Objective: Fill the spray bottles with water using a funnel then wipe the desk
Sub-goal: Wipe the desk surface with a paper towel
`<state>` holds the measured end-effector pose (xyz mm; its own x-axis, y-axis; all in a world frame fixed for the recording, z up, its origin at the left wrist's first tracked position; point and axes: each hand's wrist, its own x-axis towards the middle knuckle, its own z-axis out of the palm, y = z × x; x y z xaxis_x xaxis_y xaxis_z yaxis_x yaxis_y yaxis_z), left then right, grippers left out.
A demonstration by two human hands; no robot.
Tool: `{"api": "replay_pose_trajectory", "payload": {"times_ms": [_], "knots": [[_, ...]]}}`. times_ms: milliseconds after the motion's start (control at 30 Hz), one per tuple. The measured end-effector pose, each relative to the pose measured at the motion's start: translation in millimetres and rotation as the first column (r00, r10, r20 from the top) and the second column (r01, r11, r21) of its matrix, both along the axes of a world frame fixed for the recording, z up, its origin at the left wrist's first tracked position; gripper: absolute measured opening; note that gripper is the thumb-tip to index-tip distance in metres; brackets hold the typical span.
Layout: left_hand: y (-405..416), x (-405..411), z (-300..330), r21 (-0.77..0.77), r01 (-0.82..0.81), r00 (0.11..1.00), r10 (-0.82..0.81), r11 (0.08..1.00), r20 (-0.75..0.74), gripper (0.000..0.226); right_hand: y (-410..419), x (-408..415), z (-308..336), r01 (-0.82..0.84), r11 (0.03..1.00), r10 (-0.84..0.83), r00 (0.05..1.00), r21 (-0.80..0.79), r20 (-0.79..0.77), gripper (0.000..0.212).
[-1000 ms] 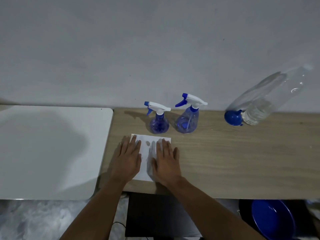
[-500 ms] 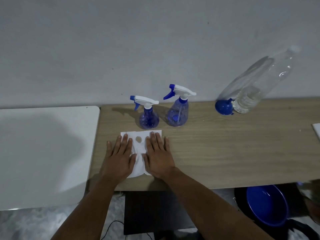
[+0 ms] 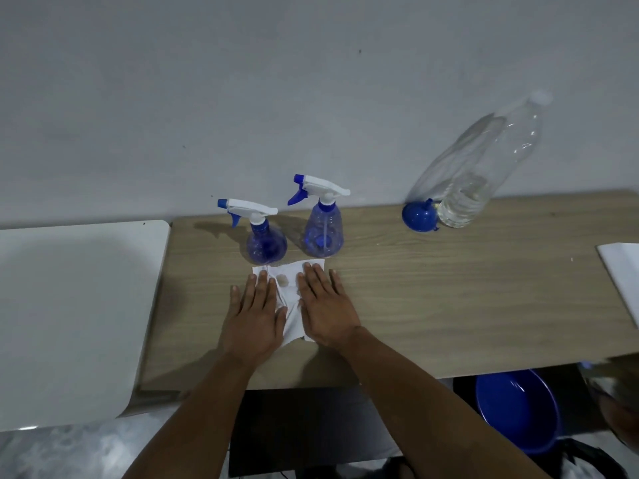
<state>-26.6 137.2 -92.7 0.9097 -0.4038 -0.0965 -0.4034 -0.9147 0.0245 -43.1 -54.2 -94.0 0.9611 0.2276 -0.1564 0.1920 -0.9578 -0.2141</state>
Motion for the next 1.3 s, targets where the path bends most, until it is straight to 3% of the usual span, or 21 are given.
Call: {"api": "replay_pose_trajectory", "payload": {"times_ms": [233, 367, 667, 767, 967, 1167, 1300], "knots": [[-78, -12, 2, -0.014, 0.038, 0.999, -0.038, 0.999, 0.008, 0.065, -84, -10, 8, 0.033, 0.999, -0.035, 0.998, -0.043, -0.044, 0.08], [-133, -12, 4, -0.042, 0.038, 0.999, -0.038, 0.998, 0.0, 0.064, -139, -4, 11, 0.038, 0.997, -0.042, 0.997, -0.061, -0.062, 0.07], [-240, -1, 6, -0.031, -0.008, 1.0, 0.008, 0.999, -0.01, 0.067, -240, 4, 15, 0.064, 0.997, -0.068, 0.992, -0.04, -0.104, 0.069], [-268, 4, 9, 0.003, 0.059, 0.998, -0.059, 0.998, -0.002, 0.066, -265, 0, 10, 0.094, 0.995, -0.097, 0.99, -0.035, -0.104, 0.068], [-341, 1, 15, 0.02, 0.202, 0.979, -0.201, 0.979, -0.033, 0.065, -328, -20, 12, 0.166, 0.986, -0.167, 0.982, -0.021, -0.092, 0.092], [-414, -7, 12, 0.005, 0.228, 0.973, -0.227, 0.974, -0.041, 0.066, -411, -46, 18, 0.246, 0.965, -0.257, 0.957, -0.089, -0.134, 0.084], [-473, -13, 12, 0.005, 0.341, 0.939, -0.34, 0.94, -0.054, 0.063, -463, -64, 20, 0.335, 0.937, -0.346, 0.928, -0.096, -0.14, 0.084]]}}
